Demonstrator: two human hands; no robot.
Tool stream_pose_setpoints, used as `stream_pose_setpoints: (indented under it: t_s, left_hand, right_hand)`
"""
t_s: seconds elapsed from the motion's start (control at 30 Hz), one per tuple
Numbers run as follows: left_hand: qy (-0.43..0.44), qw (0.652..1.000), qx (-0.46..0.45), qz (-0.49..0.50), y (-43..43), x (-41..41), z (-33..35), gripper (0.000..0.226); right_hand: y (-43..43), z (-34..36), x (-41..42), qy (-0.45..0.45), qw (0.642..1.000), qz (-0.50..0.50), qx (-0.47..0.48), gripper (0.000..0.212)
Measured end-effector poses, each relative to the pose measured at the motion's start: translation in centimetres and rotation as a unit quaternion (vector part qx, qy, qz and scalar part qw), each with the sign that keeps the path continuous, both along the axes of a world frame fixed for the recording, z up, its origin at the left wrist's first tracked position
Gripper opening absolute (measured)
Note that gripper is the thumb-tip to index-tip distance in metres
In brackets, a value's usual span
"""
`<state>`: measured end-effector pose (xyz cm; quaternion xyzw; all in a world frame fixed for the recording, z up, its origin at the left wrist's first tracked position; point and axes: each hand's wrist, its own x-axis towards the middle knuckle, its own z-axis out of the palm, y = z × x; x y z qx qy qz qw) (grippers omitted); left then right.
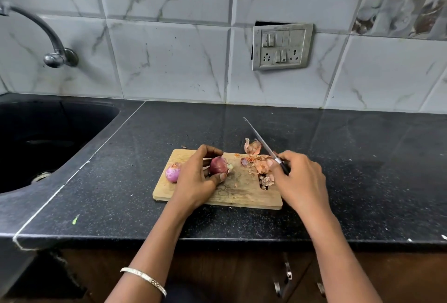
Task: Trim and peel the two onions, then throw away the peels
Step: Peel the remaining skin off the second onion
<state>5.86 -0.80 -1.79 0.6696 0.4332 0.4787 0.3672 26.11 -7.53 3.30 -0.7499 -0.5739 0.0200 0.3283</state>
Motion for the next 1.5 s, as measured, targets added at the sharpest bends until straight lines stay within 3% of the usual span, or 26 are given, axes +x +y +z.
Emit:
stream_pose_setpoints:
  t_s: [0.33, 0.57, 0.67, 0.73, 0.8, 0.9, 1.0, 1.23, 1.5]
  left_hand:
    - [0.094, 0.994, 0.047, 0.027, 0.2, 0.1, -0.2, 0.052]
    - [0.100, 0.993, 0.048, 0.034, -0.3, 0.2, 0.1, 0.051]
    - [0.087, 0.995, 0.041, 0.030, -0.5, 0.2, 0.3, 0.049]
    - [0.086, 0.995, 0.042, 0.032, -0.6, 0.2, 0.4, 0.049]
    - [0.087, 0.995, 0.042, 0.032, -0.6, 0.2, 0.4, 0.049]
    - [0.085, 0.995, 0.048, 0.037, -0.5, 0.1, 0.2, 0.048]
    - [0.083, 0.994, 0.060, 0.042, -0.4, 0.0, 0.0, 0.048]
    - [0.111, 0.990, 0.082, 0.040, 0.1, 0.0, -0.4, 0.051]
    - [0.116, 0.989, 0.080, 0.046, 0.1, 0.3, -0.6, 0.045]
  right_hand:
    - [1.0, -2.1, 5.4, -0.076, 0.983, -0.157, -0.063, 0.025]
    - [2.3, -2.3, 5.2, -0.121, 0.974, -0.168, -0.094, 0.026]
    - [2.6, -1.7, 4.1, -0.158, 0.972, -0.170, -0.036, 0.024]
    - [2.9, -1.3, 2.6, -0.110, 0.984, -0.120, 0.074, 0.021]
    - [3.5, -0.8, 0.7, 0.002, 0.990, -0.022, 0.136, 0.019]
    - [4.4, -0.9, -2.3, 0.084, 0.975, 0.126, 0.161, 0.015]
    - [5.0, -2.4, -3.9, 0.103, 0.965, 0.212, 0.118, 0.016]
    - [5.8, -3.6, -3.3, 0.172, 0.951, 0.247, 0.064, 0.016]
    - [6.1, -4.3, -2.9, 0.194, 0.950, 0.220, 0.109, 0.012]
